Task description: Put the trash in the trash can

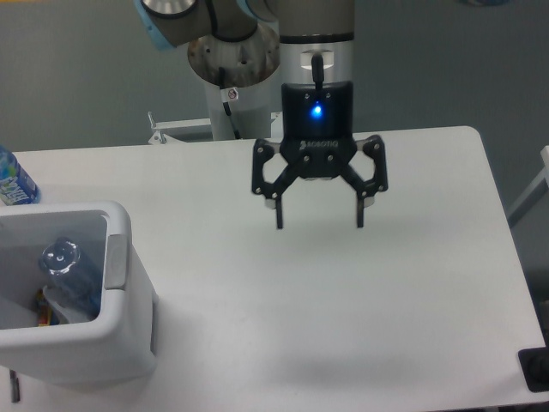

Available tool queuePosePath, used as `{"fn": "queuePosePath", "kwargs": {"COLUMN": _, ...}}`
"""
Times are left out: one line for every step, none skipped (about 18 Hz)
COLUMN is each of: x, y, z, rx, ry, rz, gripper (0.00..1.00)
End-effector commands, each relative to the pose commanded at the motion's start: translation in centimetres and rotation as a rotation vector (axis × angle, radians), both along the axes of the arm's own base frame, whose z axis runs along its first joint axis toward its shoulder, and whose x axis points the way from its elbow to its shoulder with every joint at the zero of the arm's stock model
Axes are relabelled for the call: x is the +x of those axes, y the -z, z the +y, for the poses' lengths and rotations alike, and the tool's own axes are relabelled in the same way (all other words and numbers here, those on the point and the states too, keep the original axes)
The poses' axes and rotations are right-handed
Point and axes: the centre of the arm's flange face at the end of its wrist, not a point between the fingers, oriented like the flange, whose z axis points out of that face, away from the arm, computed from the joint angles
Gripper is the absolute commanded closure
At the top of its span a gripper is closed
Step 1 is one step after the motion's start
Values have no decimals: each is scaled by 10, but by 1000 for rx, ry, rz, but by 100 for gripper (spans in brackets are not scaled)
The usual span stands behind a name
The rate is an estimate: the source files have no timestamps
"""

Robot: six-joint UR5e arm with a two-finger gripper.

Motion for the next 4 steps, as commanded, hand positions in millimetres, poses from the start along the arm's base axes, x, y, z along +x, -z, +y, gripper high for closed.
{"fn": "queuePosePath", "kwargs": {"x": -2, "y": 0, "z": -5, "rx": -37, "ry": 30, "rz": 14, "gripper": 0}}
{"fn": "queuePosePath", "kwargs": {"x": -3, "y": 1, "z": -9, "rx": -68, "ry": 64, "rz": 16, "gripper": 0}}
{"fn": "queuePosePath", "kwargs": {"x": -7, "y": -1, "z": -17, "rx": -92, "ry": 87, "rz": 18, "gripper": 0}}
{"fn": "queuePosePath", "kwargs": {"x": -13, "y": 1, "z": -24, "rx": -115, "ry": 105, "rz": 14, "gripper": 0}}
